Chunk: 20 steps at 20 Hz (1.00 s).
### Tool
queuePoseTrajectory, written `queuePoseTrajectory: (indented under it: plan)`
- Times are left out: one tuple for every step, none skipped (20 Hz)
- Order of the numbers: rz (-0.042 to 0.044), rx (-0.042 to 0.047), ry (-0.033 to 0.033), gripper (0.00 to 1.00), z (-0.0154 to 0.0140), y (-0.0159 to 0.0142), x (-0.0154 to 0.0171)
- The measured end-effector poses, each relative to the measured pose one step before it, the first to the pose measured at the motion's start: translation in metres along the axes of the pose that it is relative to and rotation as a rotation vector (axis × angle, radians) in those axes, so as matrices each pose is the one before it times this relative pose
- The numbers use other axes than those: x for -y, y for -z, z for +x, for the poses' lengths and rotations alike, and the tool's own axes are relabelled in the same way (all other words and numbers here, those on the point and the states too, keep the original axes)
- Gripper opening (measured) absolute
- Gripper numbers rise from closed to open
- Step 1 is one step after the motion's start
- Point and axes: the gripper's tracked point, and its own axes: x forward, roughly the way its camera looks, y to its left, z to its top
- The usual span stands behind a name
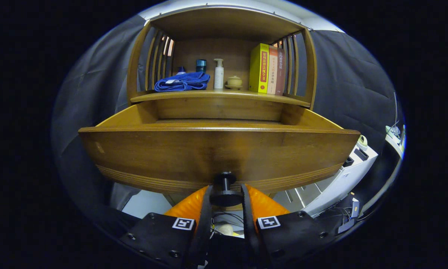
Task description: Pull open the drawer, take out the items inside it, and place them on the countertop above the cabinet.
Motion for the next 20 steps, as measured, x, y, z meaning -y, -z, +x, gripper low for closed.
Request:
queuePoseTrajectory:
  plan:
    - [0.00005, 0.02349, 0.00744, 0.5, -0.00411, -0.01312, 0.00207]
    - [-0.00554, 0.02598, 0.00089, 0.53, -0.00211, -0.01382, 0.00043]
    - [-0.00957, 0.02424, -0.00222, 0.55, -0.00342, -0.0172, 0.00054]
    - [-0.01506, 0.02496, 0.00325, 0.56, -0.00358, -0.01698, 0.00333]
    - [-0.01066, 0.02548, -0.00213, 0.63, -0.00408, -0.0155, 0.00285]
    - [-0.00447, 0.0202, -0.00322, 0.66, -0.0034, -0.01619, 0.00172]
    - [0.00163, 0.01834, -0.0056, 0.69, -0.00277, -0.01262, 0.00025]
    - [0.00536, 0.01318, -0.01075, 0.69, -0.00098, -0.01357, -0.00104]
    - [0.00916, 0.00956, -0.01264, 0.69, 0.00381, -0.01242, -0.00085]
    - [0.01228, 0.0068, -0.01515, 0.71, 0.00401, -0.0121, -0.00296]
    - [0.00378, 0.00775, -0.00614, 0.74, 0.00606, -0.01188, -0.00048]
    - [0.0004, 0.00838, -0.0124, 0.77, 0.00679, -0.01079, -0.00324]
    - [-0.00234, 0.00541, -0.00578, 0.83, 0.00514, -0.01098, -0.00203]
    - [0.00026, -0.01279, -0.00629, 0.87, 0.00858, -0.00633, -0.00135]
    - [0.00673, -0.02078, -0.00606, 0.9, 0.01059, -0.00333, -0.00331]
    - [0.00589, -0.026, -0.01142, 0.91, 0.01413, -0.00207, -0.00339]
    - [-0.00129, -0.0158, -0.01533, 0.91, 0.00378, -0.00659, -0.00648]
    - [-0.01063, -0.02144, -0.01446, 0.91, 0.01076, -0.00515, -0.00437]
    - [-0.0143, -0.03194, -0.01226, 0.91, 0.01387, -0.00033, -0.00226]
    - [-0.01243, -0.04191, -0.01317, 0.91, 0.01234, -0.00008, -0.00402]
